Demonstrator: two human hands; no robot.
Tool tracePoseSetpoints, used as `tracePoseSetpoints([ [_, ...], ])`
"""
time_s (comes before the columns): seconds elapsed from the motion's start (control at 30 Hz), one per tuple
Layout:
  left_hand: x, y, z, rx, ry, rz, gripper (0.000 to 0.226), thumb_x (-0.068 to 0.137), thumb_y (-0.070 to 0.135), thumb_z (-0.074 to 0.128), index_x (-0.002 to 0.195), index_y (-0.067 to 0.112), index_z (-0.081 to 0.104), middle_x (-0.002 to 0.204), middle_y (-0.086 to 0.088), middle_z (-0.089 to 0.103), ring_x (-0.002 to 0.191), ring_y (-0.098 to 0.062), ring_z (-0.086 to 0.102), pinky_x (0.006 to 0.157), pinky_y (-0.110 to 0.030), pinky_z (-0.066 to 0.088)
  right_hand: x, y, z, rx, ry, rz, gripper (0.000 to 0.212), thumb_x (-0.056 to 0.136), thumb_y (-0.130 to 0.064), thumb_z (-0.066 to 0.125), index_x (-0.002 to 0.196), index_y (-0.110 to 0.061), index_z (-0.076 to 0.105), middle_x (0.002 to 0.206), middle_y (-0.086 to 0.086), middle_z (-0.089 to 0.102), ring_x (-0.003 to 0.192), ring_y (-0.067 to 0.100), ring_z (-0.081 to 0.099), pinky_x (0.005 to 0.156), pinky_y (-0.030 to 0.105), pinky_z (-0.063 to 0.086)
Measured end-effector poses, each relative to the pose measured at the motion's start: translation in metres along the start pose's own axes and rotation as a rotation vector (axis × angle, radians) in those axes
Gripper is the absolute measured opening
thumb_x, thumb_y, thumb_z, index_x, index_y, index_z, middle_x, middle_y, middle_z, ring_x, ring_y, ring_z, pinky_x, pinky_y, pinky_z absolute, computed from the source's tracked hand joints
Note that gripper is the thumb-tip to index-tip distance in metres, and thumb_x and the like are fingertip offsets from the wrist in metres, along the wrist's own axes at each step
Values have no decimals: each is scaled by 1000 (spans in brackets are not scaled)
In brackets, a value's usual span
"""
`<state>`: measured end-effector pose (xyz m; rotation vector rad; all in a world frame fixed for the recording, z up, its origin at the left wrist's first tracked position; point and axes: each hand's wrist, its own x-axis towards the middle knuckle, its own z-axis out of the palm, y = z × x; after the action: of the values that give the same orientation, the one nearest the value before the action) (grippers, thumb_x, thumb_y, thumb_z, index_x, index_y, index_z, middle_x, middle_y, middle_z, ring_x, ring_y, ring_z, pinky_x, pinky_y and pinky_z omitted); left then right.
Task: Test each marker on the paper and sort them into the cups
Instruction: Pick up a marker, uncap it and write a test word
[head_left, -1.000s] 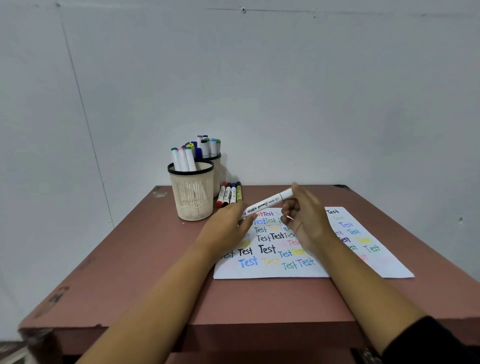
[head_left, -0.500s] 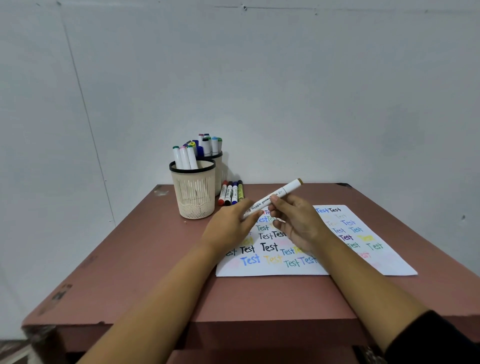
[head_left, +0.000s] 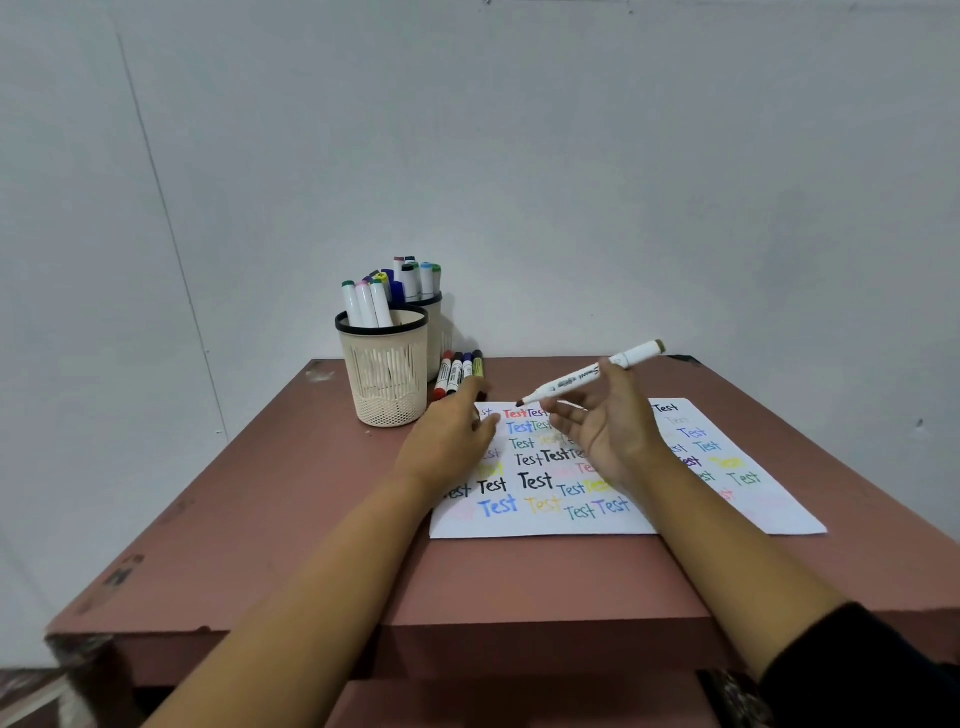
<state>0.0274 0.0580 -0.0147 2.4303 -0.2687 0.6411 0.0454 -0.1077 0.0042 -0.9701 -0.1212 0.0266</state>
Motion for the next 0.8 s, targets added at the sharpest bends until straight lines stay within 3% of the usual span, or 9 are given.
tracePoseSetpoints([
  [0.1, 0, -3, -2, 28, 4, -18, 28, 95, 16, 45, 122, 9, 53, 92, -8, 65, 90, -25, 59, 73, -31, 40, -2, -4, -2, -15, 11, -28, 8, 101, -28, 39, 97, -22, 37, 86, 20, 60, 59, 25, 67, 55, 28, 56],
  [0.23, -1, -6, -3, 113, -62, 14, 29, 96, 13, 44, 119, 7, 59, 118, -9, 64, 107, -23, 58, 88, -29, 43, -4, -10, -7, -159, 39, -96, 24, 92, -11, 60, 103, -19, 40, 78, 8, 55, 57, 15, 58, 52, 22, 51],
  [0.4, -1, -11, -1, 162, -146, 27, 30, 95, 14, 44, 119, 12, 61, 124, -3, 62, 113, -19, 56, 91, -23, 39, -10, -35, -16, -413, 79, -166, 7, 91, -6, 58, 86, -6, 54, 60, 4, 61, 51, 7, 58, 51, 19, 48],
  [0.5, 0, -12, 2, 178, -180, 17, 29, 95, 16, 44, 117, 14, 63, 121, -2, 63, 112, -19, 56, 87, -22, 39, -21, -49, -34, -492, 91, -175, 18, 92, -5, 57, 74, -7, 55, 64, 8, 60, 57, 13, 57, 53, 21, 51],
  [0.6, 1, -12, 3, 185, -190, 10, 29, 94, 15, 43, 114, 15, 65, 119, -2, 65, 110, -20, 57, 85, -23, 39, -37, -55, -51, -484, 114, -134, 16, 92, -3, 57, 77, -10, 53, 63, 6, 60, 58, 15, 59, 52, 20, 52],
  [0.8, -1, -11, 3, 181, -184, 9, 29, 94, 13, 43, 113, 14, 65, 118, -3, 65, 108, -21, 58, 83, -23, 39, -62, -41, -60, -606, 149, -139, 26, 85, -4, 67, 69, -10, 47, 49, 4, 49, 39, 12, 45, 38, 21, 35],
])
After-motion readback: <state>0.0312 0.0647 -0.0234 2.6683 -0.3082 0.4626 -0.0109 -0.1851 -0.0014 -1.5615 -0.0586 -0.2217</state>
